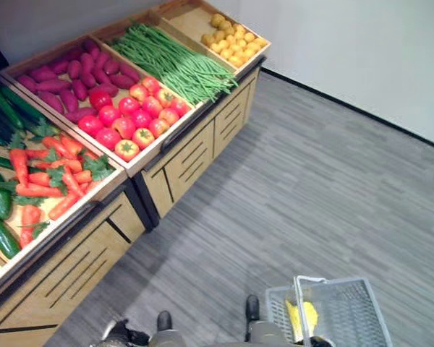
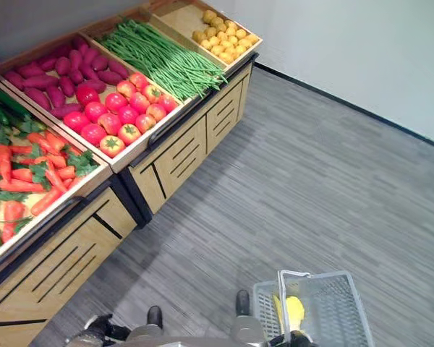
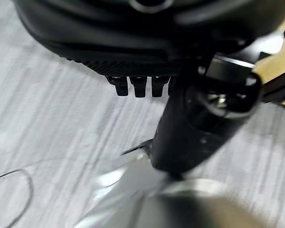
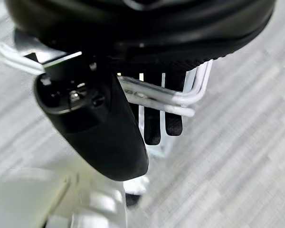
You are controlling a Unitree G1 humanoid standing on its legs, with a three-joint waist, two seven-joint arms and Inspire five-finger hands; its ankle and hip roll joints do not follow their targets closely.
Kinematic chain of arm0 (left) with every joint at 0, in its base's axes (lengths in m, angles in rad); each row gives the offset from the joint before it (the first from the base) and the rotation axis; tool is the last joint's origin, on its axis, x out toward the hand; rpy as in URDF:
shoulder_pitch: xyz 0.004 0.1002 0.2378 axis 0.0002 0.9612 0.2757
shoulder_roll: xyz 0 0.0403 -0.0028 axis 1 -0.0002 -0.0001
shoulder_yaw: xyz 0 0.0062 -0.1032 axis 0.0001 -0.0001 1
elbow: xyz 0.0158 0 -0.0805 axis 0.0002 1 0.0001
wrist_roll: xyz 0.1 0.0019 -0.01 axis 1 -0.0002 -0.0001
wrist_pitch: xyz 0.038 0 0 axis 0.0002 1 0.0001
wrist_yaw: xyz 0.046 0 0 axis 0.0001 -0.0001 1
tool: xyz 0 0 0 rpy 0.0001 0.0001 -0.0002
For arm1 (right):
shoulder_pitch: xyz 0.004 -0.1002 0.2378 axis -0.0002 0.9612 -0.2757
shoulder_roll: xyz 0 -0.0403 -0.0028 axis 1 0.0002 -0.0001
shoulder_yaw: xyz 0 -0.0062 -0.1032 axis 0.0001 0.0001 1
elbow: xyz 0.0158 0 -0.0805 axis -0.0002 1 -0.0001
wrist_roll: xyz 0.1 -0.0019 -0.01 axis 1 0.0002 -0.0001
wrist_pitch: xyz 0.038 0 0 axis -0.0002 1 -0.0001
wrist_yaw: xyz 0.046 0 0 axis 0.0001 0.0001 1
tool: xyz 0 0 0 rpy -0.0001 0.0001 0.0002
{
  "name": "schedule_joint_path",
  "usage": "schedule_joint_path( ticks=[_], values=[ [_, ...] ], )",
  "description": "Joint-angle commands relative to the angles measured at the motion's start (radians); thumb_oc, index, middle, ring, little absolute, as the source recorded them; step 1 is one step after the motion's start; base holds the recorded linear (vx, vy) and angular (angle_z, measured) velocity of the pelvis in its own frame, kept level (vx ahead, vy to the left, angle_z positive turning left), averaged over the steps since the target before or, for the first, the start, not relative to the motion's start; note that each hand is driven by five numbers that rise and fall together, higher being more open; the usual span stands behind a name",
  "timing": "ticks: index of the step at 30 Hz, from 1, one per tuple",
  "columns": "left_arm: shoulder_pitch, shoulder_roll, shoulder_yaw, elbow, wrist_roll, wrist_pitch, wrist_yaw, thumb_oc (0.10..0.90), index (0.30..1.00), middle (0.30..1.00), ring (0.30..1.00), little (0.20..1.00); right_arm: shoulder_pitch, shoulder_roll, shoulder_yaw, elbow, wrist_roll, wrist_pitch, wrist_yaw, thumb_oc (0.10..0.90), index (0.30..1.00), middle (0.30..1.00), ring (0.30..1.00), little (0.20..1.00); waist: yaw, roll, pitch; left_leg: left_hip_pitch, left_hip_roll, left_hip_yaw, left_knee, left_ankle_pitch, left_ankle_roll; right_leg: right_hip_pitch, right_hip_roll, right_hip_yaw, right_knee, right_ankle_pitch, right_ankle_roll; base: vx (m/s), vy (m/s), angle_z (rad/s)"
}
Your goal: Get the vegetables into the basket
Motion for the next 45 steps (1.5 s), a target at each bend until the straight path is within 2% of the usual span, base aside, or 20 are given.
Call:
schedule_joint_path(
  ticks=[1,7,9,10,11,13,17,18,19,20,21,22,23,24,26,30,34,35,39,45],
  values=[
    [-0.050,0.027,0.008,0.030,-0.001,-0.005,0.002,0.900,1.000,1.000,1.000,1.000,-0.047,0.015,0.031,-0.006,0.023,-0.014,0.014,0.400,0.300,0.300,0.300,0.300,0.012,-0.026,-0.006,0.137,-0.063,-0.047,-0.023,-0.108,0.027,-0.182,-0.004,0.043,0.117,0.080,0.028,0.12,-0.128,0.38],
    [-0.047,0.004,0.005,0.033,-0.019,0.000,0.005,0.900,1.000,1.000,1.000,1.000,-0.048,-0.013,0.034,-0.011,0.030,-0.018,0.007,0.400,0.300,0.300,0.300,0.300,0.010,-0.002,-0.025,0.096,-0.011,-0.104,0.038,-0.090,-0.006,-0.152,0.032,-0.022,0.126,0.021,-0.013,0.09,-0.196,0.39],
    [-0.048,-0.001,0.003,0.031,-0.030,0.001,0.005,0.900,1.000,1.000,1.000,1.000,-0.052,-0.019,0.039,-0.014,0.033,-0.018,0.005,0.400,0.300,0.300,0.300,0.300,0.015,0.004,-0.025,0.073,-0.002,-0.121,0.068,-0.069,-0.019,-0.135,0.045,-0.043,0.117,0.008,-0.028,0.09,-0.248,0.71],
    [-0.048,-0.004,0.002,0.027,-0.036,0.002,0.006,0.900,1.000,1.000,1.000,1.000,-0.055,-0.024,0.049,-0.021,0.028,-0.020,0.006,0.400,0.300,0.300,0.300,0.300,0.025,0.010,-0.022,0.054,0.008,-0.137,0.092,-0.038,-0.033,-0.117,0.059,-0.065,0.107,-0.004,-0.045,0.07,-0.196,0.76],
    [-0.048,-0.004,0.002,0.026,-0.036,0.002,0.006,0.900,1.000,1.000,1.000,1.000,-0.055,-0.024,0.049,-0.021,0.028,-0.020,0.006,0.400,0.300,0.300,0.300,0.300,0.024,0.011,-0.022,0.053,0.009,-0.138,0.093,-0.039,-0.034,-0.116,0.059,-0.067,0.107,-0.005,-0.046,0.10,-0.290,0.58],
    [-0.042,-0.004,0.005,0.024,-0.044,0.003,0.007,0.900,1.000,1.000,1.000,1.000,-0.059,-0.034,0.058,-0.030,0.023,-0.021,0.005,0.400,0.300,0.300,0.300,0.300,0.038,0.016,-0.015,0.029,0.023,-0.162,0.124,-0.002,-0.050,-0.091,0.078,-0.100,0.096,-0.027,-0.065,0.07,-0.209,0.43],
    [-0.037,-0.006,0.014,0.025,-0.061,0.004,0.007,0.900,1.000,1.000,1.000,1.000,-0.061,-0.043,0.057,-0.032,0.022,-0.022,0.005,0.400,0.300,0.300,0.300,0.300,0.046,0.026,-0.004,0.012,0.040,-0.167,0.130,0.042,-0.066,-0.066,0.089,-0.143,0.089,-0.046,-0.079,0.03,-0.142,0.54],
    [-0.035,-0.008,0.015,0.023,-0.068,0.005,0.006,0.900,1.000,1.000,1.000,1.000,-0.060,-0.046,0.058,-0.033,0.019,-0.021,0.005,0.400,0.300,0.300,0.300,0.300,0.049,0.032,0.000,0.004,0.052,-0.158,0.125,0.067,-0.072,-0.057,0.089,-0.163,0.086,-0.051,-0.080,-0.02,-0.129,0.50],
    [-0.036,-0.012,0.014,0.017,-0.074,0.005,0.006,0.900,1.000,1.000,1.000,1.000,-0.060,-0.055,0.053,-0.035,0.014,-0.020,0.006,0.400,0.300,0.300,0.300,0.300,0.048,0.038,0.005,-0.016,0.072,-0.112,0.119,0.095,-0.071,-0.049,0.081,-0.196,0.082,-0.056,-0.080,-0.07,-0.151,0.47],
    [-0.040,-0.020,0.012,0.013,-0.074,0.007,0.003,0.900,1.000,1.000,1.000,1.000,-0.063,-0.065,0.048,-0.031,0.009,-0.016,0.004,0.400,0.300,0.300,0.300,0.300,0.044,0.043,0.011,-0.041,0.092,-0.009,0.109,0.111,-0.073,-0.034,0.068,-0.238,0.069,-0.058,-0.076,-0.07,-0.108,0.56],
    [-0.040,-0.020,0.012,0.013,-0.074,0.008,0.003,0.900,1.000,1.000,1.000,1.000,-0.063,-0.065,0.048,-0.030,0.009,-0.016,0.004,0.400,0.300,0.300,0.300,0.300,0.045,0.043,0.012,-0.040,0.092,-0.009,0.109,0.110,-0.073,-0.034,0.068,-0.238,0.068,-0.057,-0.076,-0.07,-0.141,0.90],
    [-0.044,-0.025,0.014,0.013,-0.069,0.010,0.001,0.900,1.000,1.000,1.000,1.000,-0.068,-0.070,0.042,-0.025,0.005,-0.010,0.005,0.400,0.300,0.300,0.300,0.300,0.038,0.050,0.008,-0.040,0.104,0.091,0.093,0.115,-0.080,-0.018,0.062,-0.278,0.057,-0.055,-0.072,-0.04,-0.093,0.83],
    [-0.044,-0.028,0.012,0.014,-0.064,0.012,-0.001,0.900,1.000,1.000,1.000,1.000,-0.069,-0.071,0.037,-0.024,0.007,-0.010,0.003,0.400,0.300,0.300,0.300,0.300,0.031,0.052,0.003,-0.036,0.106,0.144,0.097,0.117,-0.082,-0.014,0.058,-0.299,0.054,-0.053,-0.072,-0.04,-0.093,0.69],
    [-0.044,-0.028,0.012,0.014,-0.064,0.012,-0.001,0.900,1.000,1.000,1.000,1.000,-0.069,-0.072,0.038,-0.024,0.007,-0.010,0.003,0.400,0.300,0.300,0.300,0.300,0.031,0.053,0.003,-0.036,0.106,0.144,0.097,0.116,-0.082,-0.014,0.058,-0.299,0.053,-0.053,-0.072,-0.04,-0.036,0.60],
    [-0.049,-0.033,-0.007,0.006,-0.045,0.015,-0.006,0.900,1.000,1.000,1.000,1.000,-0.068,-0.071,0.032,-0.023,0.010,-0.008,0.001,0.400,0.300,0.300,0.300,0.300,0.016,0.070,-0.014,-0.026,0.105,0.251,0.090,0.114,-0.082,-0.012,0.047,-0.349,0.057,-0.058,-0.077,-0.06,-0.025,0.74],
    [-0.054,-0.037,-0.024,0.004,-0.023,0.020,-0.009,0.900,1.000,1.000,1.000,1.000,-0.064,-0.067,0.025,-0.018,0.012,-0.006,-0.002,0.400,0.300,0.300,0.300,0.300,0.003,0.082,-0.025,-0.012,0.093,0.300,0.052,0.118,-0.081,0.002,0.035,-0.393,0.063,-0.057,-0.073,-0.03,0.009,0.80],
    [-0.053,-0.039,-0.039,-0.002,-0.001,0.021,-0.010,0.900,1.000,1.000,1.000,1.000,-0.069,-0.055,0.031,-0.012,0.000,-0.005,-0.006,0.400,0.300,0.300,0.300,0.300,-0.006,0.079,-0.034,0.013,0.061,0.320,0.025,0.076,-0.054,-0.005,0.014,-0.411,0.071,-0.032,-0.066,-0.04,0.038,0.30],
    [-0.049,-0.040,-0.038,-0.004,0.005,0.020,-0.009,0.900,1.000,1.000,1.000,1.000,-0.075,-0.047,0.038,0.000,-0.011,-0.003,-0.006,0.400,0.300,0.300,0.300,0.300,-0.002,0.073,-0.038,0.024,0.045,0.313,0.033,0.039,-0.041,-0.008,0.007,-0.398,0.071,-0.023,-0.062,-0.03,0.079,0.00],
    [-0.040,-0.028,-0.030,0.008,0.019,0.025,-0.008,0.900,1.000,1.000,1.000,1.000,-0.068,-0.027,0.044,0.017,-0.023,0.001,-0.001,0.400,0.300,0.300,0.300,0.300,0.011,0.047,-0.043,0.015,0.029,0.319,0.081,0.001,-0.020,-0.003,-0.017,-0.380,0.081,-0.013,-0.054,-0.01,0.080,-0.11],
    [-0.031,-0.010,-0.007,0.021,0.020,0.027,-0.009,0.900,1.000,1.000,1.000,1.000,-0.065,-0.015,0.042,0.026,-0.033,0.004,-0.001,0.400,0.300,0.300,0.300,0.300,0.021,0.022,-0.039,0.026,-0.005,0.325,0.070,-0.025,0.008,-0.016,-0.040,-0.366,0.098,0.017,-0.031,-0.02,0.099,-0.04]
  ],
)
